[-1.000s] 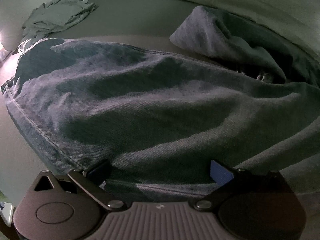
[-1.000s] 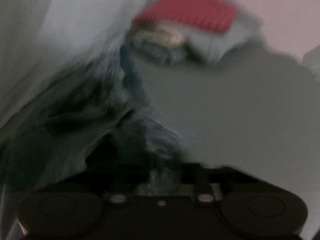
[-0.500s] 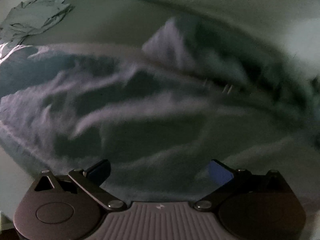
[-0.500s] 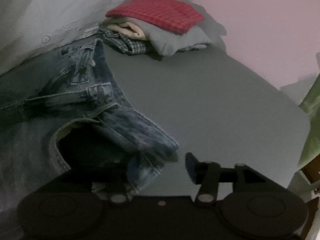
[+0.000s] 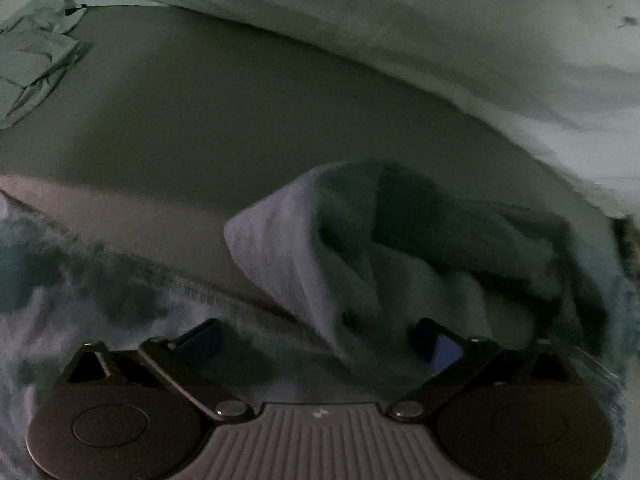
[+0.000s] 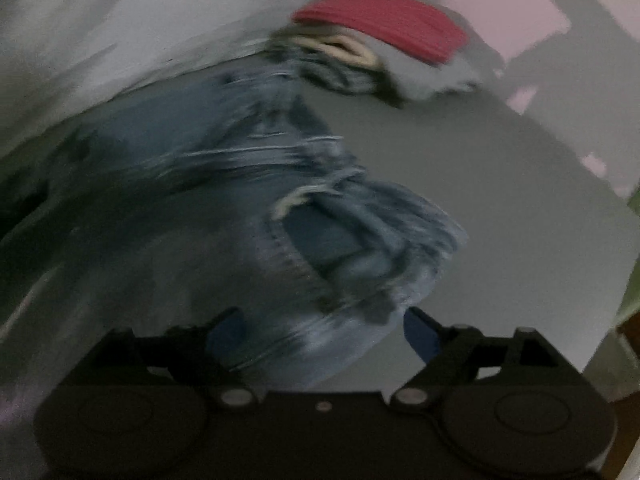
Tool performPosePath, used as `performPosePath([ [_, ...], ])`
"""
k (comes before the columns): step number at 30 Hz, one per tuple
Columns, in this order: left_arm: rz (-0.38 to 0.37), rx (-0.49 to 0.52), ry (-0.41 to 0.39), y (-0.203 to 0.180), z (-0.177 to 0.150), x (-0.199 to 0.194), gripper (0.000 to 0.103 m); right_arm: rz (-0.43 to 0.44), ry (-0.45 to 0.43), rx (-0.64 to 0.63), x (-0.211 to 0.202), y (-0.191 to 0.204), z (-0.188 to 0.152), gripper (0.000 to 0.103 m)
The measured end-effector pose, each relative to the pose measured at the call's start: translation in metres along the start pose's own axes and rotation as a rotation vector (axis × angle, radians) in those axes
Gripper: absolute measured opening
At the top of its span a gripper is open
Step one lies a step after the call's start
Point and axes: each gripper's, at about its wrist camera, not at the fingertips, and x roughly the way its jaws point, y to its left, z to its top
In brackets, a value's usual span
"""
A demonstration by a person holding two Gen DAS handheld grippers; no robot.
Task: Fold clothes
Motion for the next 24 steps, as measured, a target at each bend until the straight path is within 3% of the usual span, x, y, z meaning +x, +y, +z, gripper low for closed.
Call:
performPosePath([
  [2,0.040,0.067,-0.034,-0.008,0.007,0.003,0.035,-0.008,-0.007,-0.044,-0.003,0.012,0.000,0.088],
  [3,0.065,0.125,-0.071,-0.014,0.011,-0.003,0.026,-0.010,-0.009,-0.053,-0.003,0.015,0.000,0.088],
  [5,0.117,0.241,-0.146,-0.028,0.020,-0.014,0.022,-0.025,-0.008,-0.042,-0.004,0.020,0.002,0.088],
  [6,0.167,0.323,-0.221,-0.034,0.026,-0.026,0.021,-0.038,-0.010,-0.032,-0.003,0.021,0.004,0.088],
  [9,0.362,0.600,-0.498,-0.049,0.042,-0.072,0.018,-0.064,-0.002,0.005,0.000,0.024,0.008,0.088],
  [15,0.738,1.071,-0.925,-0.042,0.034,-0.128,0.026,-0.052,0.043,0.046,0.015,0.035,0.006,0.088],
  [16,0.769,1.120,-0.931,-0.038,0.029,-0.125,0.029,-0.050,0.047,0.053,0.017,0.038,0.007,0.088],
  [18,0.779,1.170,-0.852,-0.025,0.013,-0.103,0.049,-0.055,0.051,0.060,0.019,0.042,0.008,0.089],
  [20,0.739,1.166,-0.686,-0.009,-0.003,-0.071,0.064,-0.068,0.059,0.052,0.022,0.047,0.008,0.090],
  [24,0.640,1.103,-0.352,0.024,-0.035,-0.018,0.064,-0.064,0.069,0.004,0.020,0.057,0.005,0.092],
])
